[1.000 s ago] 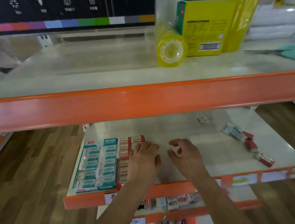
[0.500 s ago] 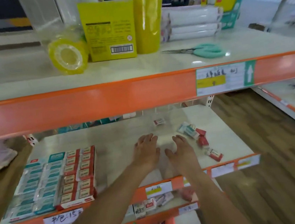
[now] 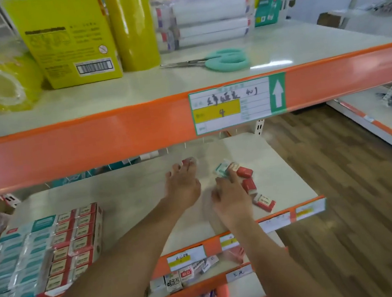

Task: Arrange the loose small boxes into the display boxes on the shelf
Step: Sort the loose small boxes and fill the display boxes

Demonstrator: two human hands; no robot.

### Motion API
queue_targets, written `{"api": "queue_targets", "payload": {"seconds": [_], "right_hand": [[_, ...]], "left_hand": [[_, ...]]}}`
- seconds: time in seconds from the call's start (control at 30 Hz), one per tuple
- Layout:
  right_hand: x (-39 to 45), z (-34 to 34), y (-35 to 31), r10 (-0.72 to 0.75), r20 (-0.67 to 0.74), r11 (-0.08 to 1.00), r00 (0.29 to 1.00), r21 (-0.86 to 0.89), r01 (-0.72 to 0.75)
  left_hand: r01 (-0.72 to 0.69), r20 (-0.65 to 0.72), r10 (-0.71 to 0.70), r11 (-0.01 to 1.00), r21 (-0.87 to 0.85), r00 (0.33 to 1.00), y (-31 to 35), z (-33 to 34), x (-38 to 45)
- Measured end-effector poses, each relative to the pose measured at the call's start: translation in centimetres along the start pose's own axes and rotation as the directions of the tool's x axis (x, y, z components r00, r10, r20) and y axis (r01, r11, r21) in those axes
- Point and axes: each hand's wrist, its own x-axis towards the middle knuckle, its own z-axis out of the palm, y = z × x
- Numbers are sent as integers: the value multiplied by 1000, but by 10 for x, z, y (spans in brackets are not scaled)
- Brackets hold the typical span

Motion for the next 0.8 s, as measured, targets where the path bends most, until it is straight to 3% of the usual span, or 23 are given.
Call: {"api": "queue_targets", "payload": {"seconds": [0.2,0.33,0.4,0.5,0.63,0.7,0.8], "right_hand": [[-10,3,3,-138,-196,968,971,179,173],[-10,2,2,-6,-278,999,961,44,19],[-11,3,3,10,-271,1000,962,6,-9],[-11,4,6,-56,-230,987,972,131,88],[-10,5,11,-245,-203,927,948,237,291],[-10,7,12,-305,-178,898,936,273,345],[-11,6,12,-350,-122,871,929,322,371]], "left_hand": [[75,-160,-76,997,-16,984,5,5,-31],[162,-121,-168,985,-55,978,4,4,-51],[147,-87,-156,984,-104,984,-1,4,-60],[117,-96,-155,940,-321,983,-8,1,-75],[91,-173,-263,755,-649,949,-11,-1,-103],[90,-198,-293,738,-668,935,-17,1,-119],[46,-250,-230,815,-578,941,-29,2,-131]]}}
